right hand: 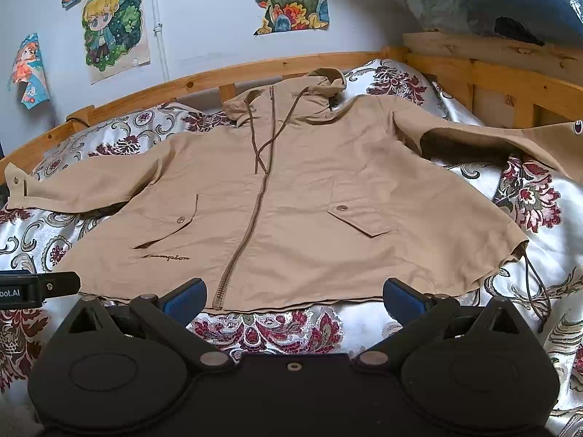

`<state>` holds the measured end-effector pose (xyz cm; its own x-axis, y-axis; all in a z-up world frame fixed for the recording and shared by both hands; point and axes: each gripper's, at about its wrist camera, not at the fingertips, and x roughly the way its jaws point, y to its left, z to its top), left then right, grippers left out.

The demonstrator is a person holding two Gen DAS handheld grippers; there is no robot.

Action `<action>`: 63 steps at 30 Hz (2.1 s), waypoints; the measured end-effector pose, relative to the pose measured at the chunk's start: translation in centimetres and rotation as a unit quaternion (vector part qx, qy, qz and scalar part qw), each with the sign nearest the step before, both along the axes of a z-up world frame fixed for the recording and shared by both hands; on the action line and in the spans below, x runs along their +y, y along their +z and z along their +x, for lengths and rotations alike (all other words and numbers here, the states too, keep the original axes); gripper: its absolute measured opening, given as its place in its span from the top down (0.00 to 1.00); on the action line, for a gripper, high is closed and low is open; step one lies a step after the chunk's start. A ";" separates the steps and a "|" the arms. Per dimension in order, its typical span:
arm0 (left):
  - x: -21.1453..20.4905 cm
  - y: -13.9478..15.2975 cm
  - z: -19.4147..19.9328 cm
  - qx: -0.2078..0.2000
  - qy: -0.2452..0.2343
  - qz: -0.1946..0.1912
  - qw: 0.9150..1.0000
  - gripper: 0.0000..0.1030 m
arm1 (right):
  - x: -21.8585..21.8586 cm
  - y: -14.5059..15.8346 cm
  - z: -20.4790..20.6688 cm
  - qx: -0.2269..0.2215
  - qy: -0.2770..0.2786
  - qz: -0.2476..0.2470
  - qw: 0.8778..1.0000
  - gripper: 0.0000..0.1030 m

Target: Fold large clothes

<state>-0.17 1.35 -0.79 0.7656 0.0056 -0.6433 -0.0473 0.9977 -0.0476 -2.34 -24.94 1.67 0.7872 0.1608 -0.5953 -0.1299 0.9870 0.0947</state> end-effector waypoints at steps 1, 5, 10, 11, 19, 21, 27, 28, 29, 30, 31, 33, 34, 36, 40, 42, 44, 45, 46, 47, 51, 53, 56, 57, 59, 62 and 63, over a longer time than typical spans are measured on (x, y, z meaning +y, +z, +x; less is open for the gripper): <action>0.0 0.0 0.0 0.000 0.000 0.000 1.000 0.01 | 0.0 0.0 0.0 0.000 0.000 0.000 1.000 0.01; 0.0 0.0 0.0 0.000 0.000 0.000 1.000 0.01 | 0.0 0.0 0.0 0.001 0.000 0.000 1.000 0.01; 0.0 0.0 0.0 0.000 0.000 0.000 1.000 0.01 | -0.1 0.0 0.0 0.001 -0.001 0.000 1.000 0.01; 0.0 0.0 0.0 0.001 0.000 0.000 1.000 0.01 | -0.1 0.0 0.0 0.001 -0.001 0.000 1.000 0.01; -0.2 0.2 0.0 0.002 -0.001 0.004 1.000 0.01 | -0.1 0.0 0.1 0.001 -0.002 0.001 1.000 0.01; -0.2 0.3 0.0 0.002 -0.001 0.004 1.000 0.01 | 0.0 0.1 0.1 0.002 -0.002 0.001 1.000 0.01; -0.3 0.4 0.3 0.002 -0.005 0.011 1.000 0.01 | -0.5 0.0 0.0 -0.001 -0.011 0.001 1.000 0.01; -0.4 0.5 0.4 0.002 -0.006 0.013 1.000 0.01 | -0.6 -0.1 0.1 -0.001 -0.014 0.003 1.000 0.00; -0.4 0.6 0.5 0.002 -0.006 0.015 1.000 0.01 | -0.4 -0.3 0.2 0.000 -0.017 0.004 1.000 0.01; -0.4 0.7 0.7 0.002 -0.005 0.018 1.000 0.01 | -0.6 -0.2 0.5 0.000 -0.021 0.005 1.000 0.01; -0.5 0.7 0.9 0.004 -0.005 0.021 1.000 0.01 | -0.9 -0.1 0.2 0.000 -0.024 0.006 1.000 0.01; -0.7 0.9 1.3 0.007 -0.009 0.027 1.000 0.01 | -0.9 0.0 0.2 0.000 -0.030 0.008 1.000 0.01; -0.8 1.0 1.7 0.009 -0.013 0.031 0.999 0.01 | -1.1 -0.1 0.3 0.000 -0.033 0.010 0.999 0.01; -1.3 1.4 2.6 0.012 -0.026 0.048 0.998 0.01 | -1.3 0.0 0.3 0.004 -0.034 0.018 0.999 0.01; -2.5 2.5 4.7 0.016 -0.047 0.067 0.997 0.01 | -1.6 0.6 -0.4 -0.008 -0.042 0.028 0.999 0.00; -3.1 3.2 5.9 0.020 -0.057 0.067 0.996 0.01 | -2.3 1.2 -0.8 -0.022 -0.057 0.032 0.998 0.00; -3.8 3.7 7.0 0.025 -0.069 0.068 0.995 0.01 | -3.1 1.8 -1.1 -0.032 -0.077 0.042 0.996 0.00; -4.3 3.9 7.6 0.029 -0.079 0.068 0.994 0.01 | -3.7 1.9 -1.3 -0.036 -0.089 0.055 0.994 0.00; -4.7 4.0 8.1 0.034 -0.089 0.069 0.993 0.01 | -4.4 2.1 -1.3 -0.039 -0.101 0.069 0.992 0.00; -5.4 4.1 8.8 0.041 -0.099 0.072 0.992 0.00 | -5.1 2.3 -1.4 -0.041 -0.113 0.083 0.989 0.00; -8.1 4.3 10.9 0.076 -0.133 0.081 0.985 0.01 | -8.0 2.7 -1.1 -0.059 -0.165 0.128 0.976 0.00; -9.4 4.4 11.7 0.088 -0.141 0.084 0.983 0.01 | -9.5 2.7 -0.8 -0.074 -0.188 0.141 0.969 0.00; -11.2 4.4 12.5 0.092 -0.152 0.099 0.979 0.01 | -11.8 2.6 1.3 -0.081 -0.211 0.155 0.962 0.00; -11.8 4.3 12.6 0.093 -0.150 0.108 0.978 0.00 | -12.6 2.4 2.7 -0.076 -0.215 0.155 0.961 0.00; -12.7 4.2 12.9 0.101 -0.149 0.116 0.977 0.01 | -14.1 2.1 5.3 -0.065 -0.225 0.157 0.959 0.00; -13.4 3.9 12.9 0.123 -0.160 0.104 0.974 0.01 | -16.4 1.6 8.0 -0.075 -0.221 0.189 0.954 0.00; -13.4 3.8 12.7 0.126 -0.161 0.100 0.974 0.01 | -17.3 1.3 8.8 -0.075 -0.217 0.201 0.952 0.00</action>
<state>12.57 -12.09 3.04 0.5663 -0.0648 -0.8217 0.2854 0.9507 0.1217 6.47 -42.23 2.95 0.9030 -0.0084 -0.4296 0.2405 0.8385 0.4891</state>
